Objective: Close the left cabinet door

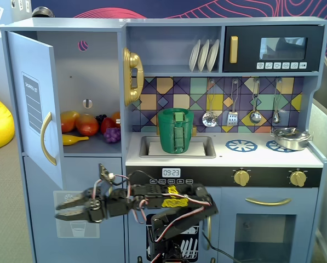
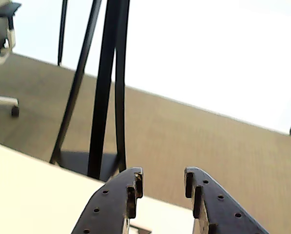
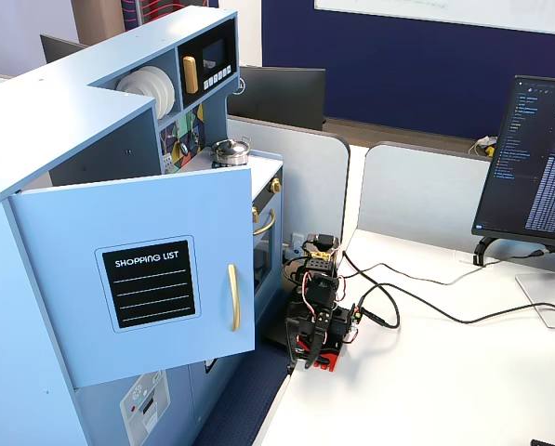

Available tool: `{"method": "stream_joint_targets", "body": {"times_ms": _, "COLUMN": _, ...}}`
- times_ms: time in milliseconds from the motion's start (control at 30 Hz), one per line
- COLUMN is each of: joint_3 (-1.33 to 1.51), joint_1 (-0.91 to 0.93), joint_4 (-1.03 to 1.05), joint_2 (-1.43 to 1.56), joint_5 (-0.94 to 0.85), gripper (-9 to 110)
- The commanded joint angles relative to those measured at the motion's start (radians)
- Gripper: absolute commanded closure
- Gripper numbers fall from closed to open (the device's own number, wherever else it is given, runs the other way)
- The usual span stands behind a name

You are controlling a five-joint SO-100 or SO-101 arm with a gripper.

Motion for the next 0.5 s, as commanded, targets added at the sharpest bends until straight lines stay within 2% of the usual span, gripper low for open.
{"method": "stream_joint_targets", "body": {"times_ms": 0, "joint_3": -0.210, "joint_1": -0.032, "joint_4": -0.135, "joint_2": -0.232, "joint_5": -0.028, "gripper": 102}}
{"method": "stream_joint_targets", "body": {"times_ms": 300, "joint_3": -0.718, "joint_1": 0.126, "joint_4": -0.209, "joint_2": -0.727, "joint_5": -0.061, "gripper": 102}}
{"method": "stream_joint_targets", "body": {"times_ms": 467, "joint_3": -0.868, "joint_1": 0.206, "joint_4": -0.210, "joint_2": -0.838, "joint_5": -0.071, "gripper": 102}}
